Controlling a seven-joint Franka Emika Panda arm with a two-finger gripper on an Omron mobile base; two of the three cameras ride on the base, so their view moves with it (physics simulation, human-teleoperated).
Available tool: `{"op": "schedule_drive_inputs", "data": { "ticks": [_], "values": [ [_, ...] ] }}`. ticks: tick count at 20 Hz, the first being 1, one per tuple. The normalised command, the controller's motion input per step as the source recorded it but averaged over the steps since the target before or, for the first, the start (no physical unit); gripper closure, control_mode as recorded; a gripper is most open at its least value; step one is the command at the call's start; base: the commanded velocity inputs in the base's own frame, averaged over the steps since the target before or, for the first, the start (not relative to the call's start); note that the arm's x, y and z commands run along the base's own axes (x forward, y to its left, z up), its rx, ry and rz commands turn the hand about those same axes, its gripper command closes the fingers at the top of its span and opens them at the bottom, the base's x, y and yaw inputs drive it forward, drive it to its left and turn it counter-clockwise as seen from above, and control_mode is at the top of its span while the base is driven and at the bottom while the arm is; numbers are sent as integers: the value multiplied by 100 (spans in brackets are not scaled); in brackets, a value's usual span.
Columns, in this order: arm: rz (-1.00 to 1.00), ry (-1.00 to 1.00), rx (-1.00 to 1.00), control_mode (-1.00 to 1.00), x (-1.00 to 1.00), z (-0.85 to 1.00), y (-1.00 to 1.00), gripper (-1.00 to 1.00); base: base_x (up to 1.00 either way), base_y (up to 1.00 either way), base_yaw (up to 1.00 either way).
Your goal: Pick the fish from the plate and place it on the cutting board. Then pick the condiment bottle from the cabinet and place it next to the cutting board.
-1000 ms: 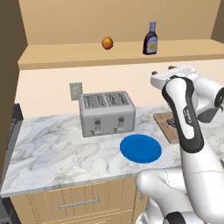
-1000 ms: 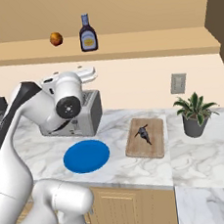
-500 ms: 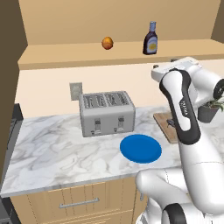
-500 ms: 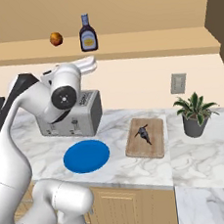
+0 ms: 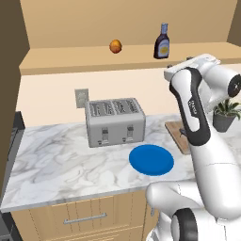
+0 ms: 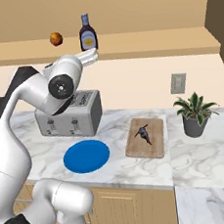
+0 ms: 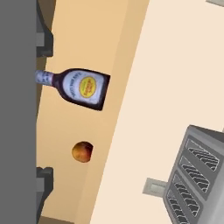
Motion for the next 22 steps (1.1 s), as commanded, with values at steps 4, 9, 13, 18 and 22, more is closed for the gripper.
{"op": "schedule_drive_inputs", "data": {
  "ticks": [4,9,13,18,22],
  "values": [
    [-1,2,2,-100,0,36,0,-100,0,0,0],
    [0,0,4,-100,0,28,0,-100,0,0,0],
    [0,0,7,-100,0,12,0,-100,0,0,0],
    [0,0,9,-100,0,5,0,-100,0,0,0],
    [0,0,13,-100,0,1,0,-100,0,0,0]
  ]
}}
